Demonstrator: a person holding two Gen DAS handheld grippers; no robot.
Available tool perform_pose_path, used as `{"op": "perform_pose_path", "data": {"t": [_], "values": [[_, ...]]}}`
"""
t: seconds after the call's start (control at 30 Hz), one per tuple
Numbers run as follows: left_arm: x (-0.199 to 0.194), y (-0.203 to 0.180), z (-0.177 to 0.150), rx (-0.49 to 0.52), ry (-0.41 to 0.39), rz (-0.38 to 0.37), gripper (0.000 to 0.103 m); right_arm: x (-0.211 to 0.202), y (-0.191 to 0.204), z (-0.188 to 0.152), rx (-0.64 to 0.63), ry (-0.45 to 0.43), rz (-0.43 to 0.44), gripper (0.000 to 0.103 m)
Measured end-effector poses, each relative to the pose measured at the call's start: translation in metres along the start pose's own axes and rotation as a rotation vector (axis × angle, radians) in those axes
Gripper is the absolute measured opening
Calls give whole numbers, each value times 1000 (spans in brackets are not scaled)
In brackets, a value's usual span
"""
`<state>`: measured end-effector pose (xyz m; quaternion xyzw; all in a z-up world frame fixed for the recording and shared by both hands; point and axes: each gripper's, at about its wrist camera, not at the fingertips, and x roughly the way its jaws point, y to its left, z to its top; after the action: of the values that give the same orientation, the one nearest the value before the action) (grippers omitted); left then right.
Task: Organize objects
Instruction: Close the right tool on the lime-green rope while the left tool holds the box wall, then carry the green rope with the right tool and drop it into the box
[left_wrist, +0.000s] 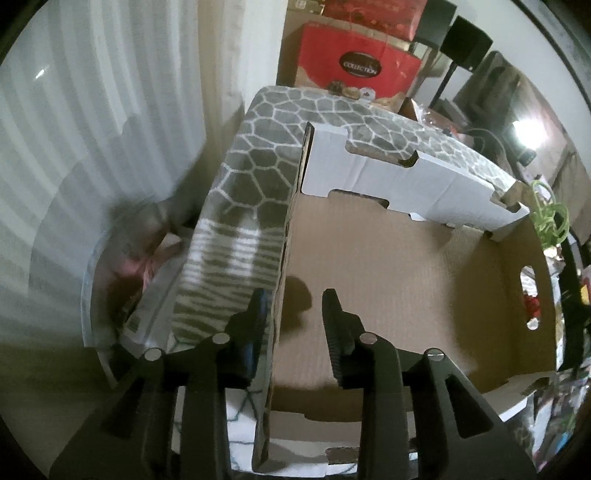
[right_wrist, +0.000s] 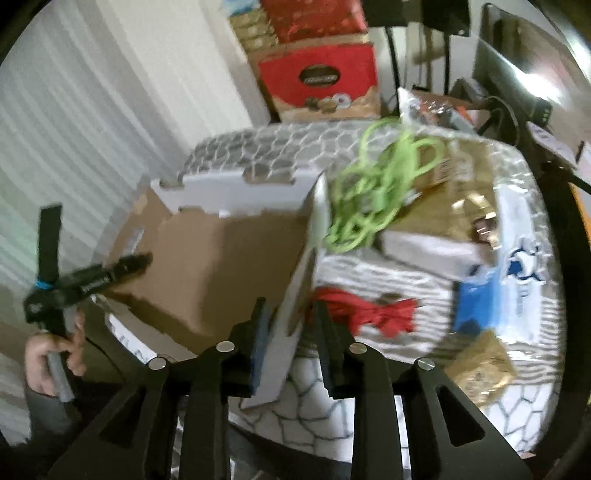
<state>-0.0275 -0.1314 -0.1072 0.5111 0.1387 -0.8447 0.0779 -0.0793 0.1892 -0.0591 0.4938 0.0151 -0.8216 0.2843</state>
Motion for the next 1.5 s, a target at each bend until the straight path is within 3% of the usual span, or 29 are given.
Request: {"op": "perform_pose_path", "data": {"t": [0.03,0.1,0.17,0.3,0.6,0.63,0.67,0.7,0.77,0.8,1.0,1.33,1.5], "values": [[0,-1,0,-2,-3,1,29,-7,-3,2,6,-16,-11,32],[1,-2,0,-7,-4,1,30,-19,-14,10,22,-53,-58,52],[3,-3,1,-7,-4,6,30,-24,-24,20,45,-79,-105,57],[7,-7,0,16,-4,28,30,-23,-43,42,87,-107,-159,57],[8,-8,1,16,-4,36,28,18,-49,72,103,-85,-173,57],[8,-8,1,16,-4,36,28,22,-48,73,104,-79,-178,56],[8,-7,1,15,-3,35,28,26,-48,74,103,-74,-186,47],[8,-8,1,13,-4,34,28,29,-48,74,101,-69,-188,32],[8,-7,1,7,-2,27,28,34,-47,76,101,-61,-175,22],[8,-7,1,3,-1,23,28,34,-47,76,99,-67,-184,12],[3,1,5,-28,-12,-6,29,21,-40,78,87,-97,-150,5],[-1,6,12,-32,-30,-2,29,-32,-23,88,59,-189,-101,5],[1,4,11,-25,-22,-10,20,-58,1,92,0,-205,-27,5]]}}
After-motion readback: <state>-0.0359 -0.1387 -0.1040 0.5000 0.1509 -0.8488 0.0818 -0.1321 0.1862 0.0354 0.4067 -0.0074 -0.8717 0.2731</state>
